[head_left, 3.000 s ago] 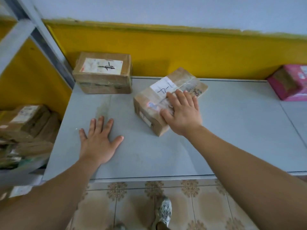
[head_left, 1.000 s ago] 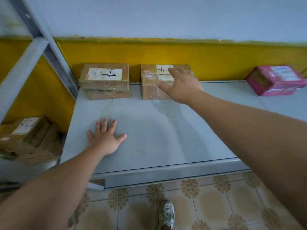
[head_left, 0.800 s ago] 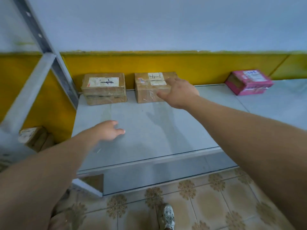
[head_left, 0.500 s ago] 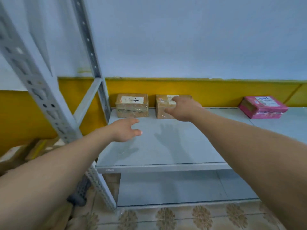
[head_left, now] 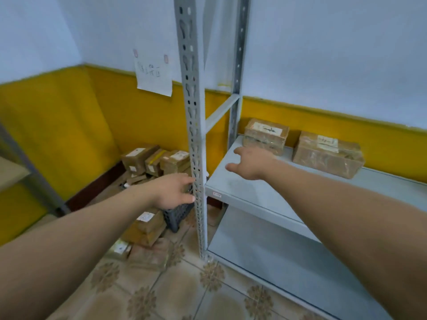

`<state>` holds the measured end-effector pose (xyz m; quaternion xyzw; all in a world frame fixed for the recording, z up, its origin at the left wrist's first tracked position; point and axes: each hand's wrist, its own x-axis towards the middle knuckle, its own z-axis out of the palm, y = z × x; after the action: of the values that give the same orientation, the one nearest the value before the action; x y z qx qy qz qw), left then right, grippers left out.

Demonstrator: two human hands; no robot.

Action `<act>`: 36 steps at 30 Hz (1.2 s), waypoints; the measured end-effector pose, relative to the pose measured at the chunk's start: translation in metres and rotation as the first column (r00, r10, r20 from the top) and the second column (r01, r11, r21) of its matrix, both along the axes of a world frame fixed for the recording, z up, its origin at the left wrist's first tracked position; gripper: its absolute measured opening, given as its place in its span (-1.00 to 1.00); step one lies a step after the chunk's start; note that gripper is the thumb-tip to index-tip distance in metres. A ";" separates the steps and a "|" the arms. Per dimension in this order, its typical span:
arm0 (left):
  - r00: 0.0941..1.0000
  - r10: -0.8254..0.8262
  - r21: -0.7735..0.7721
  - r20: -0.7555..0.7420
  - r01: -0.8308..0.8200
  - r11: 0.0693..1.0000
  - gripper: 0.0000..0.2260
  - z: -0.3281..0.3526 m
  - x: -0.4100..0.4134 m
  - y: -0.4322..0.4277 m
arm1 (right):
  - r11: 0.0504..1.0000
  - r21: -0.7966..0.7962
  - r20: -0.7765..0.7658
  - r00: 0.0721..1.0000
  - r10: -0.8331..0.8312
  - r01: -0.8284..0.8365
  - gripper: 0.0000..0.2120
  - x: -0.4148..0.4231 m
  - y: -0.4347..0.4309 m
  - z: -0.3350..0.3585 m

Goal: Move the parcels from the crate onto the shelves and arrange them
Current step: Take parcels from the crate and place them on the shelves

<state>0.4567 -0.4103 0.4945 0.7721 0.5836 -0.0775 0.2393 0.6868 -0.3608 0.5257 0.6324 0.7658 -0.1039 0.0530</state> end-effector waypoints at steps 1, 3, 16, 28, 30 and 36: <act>0.999 0.032 -0.016 -0.025 -0.033 0.999 -0.39 -0.004 -0.015 -0.006 | 0.999 -0.002 0.008 0.999 0.032 -0.032 -0.28 -0.012 -0.001 -0.001; 0.994 0.103 -0.045 -0.032 -0.104 0.994 -0.38 -0.011 -0.046 -0.017 | 0.996 -0.001 0.018 0.996 0.090 -0.090 -0.29 -0.037 -0.002 -0.001; 0.957 0.281 -0.134 -0.073 -0.288 0.948 -0.38 -0.061 -0.250 -0.017 | 0.955 -0.142 -0.017 0.965 0.262 -0.262 -0.34 -0.256 0.023 -0.043; 0.953 0.287 -0.287 -0.094 -0.302 0.909 -0.35 -0.122 -0.362 0.072 | 0.942 -0.293 0.031 0.983 0.180 -0.163 -0.38 -0.352 0.118 -0.125; 0.952 0.286 -0.330 -0.107 -0.305 0.893 -0.40 -0.134 -0.369 0.092 | 0.941 -0.305 0.013 0.987 0.159 -0.148 -0.41 -0.359 0.144 -0.140; 0.946 0.307 -0.417 -0.102 -0.321 0.851 -0.46 -0.171 -0.396 0.152 | 0.893 -0.446 -0.096 0.995 0.020 -0.061 -0.42 -0.376 0.203 -0.193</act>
<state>0.0605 -0.2584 0.3232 0.5936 0.6742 -0.1754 0.4030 0.3108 -0.1582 0.3331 0.5819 0.7358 -0.3044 0.1655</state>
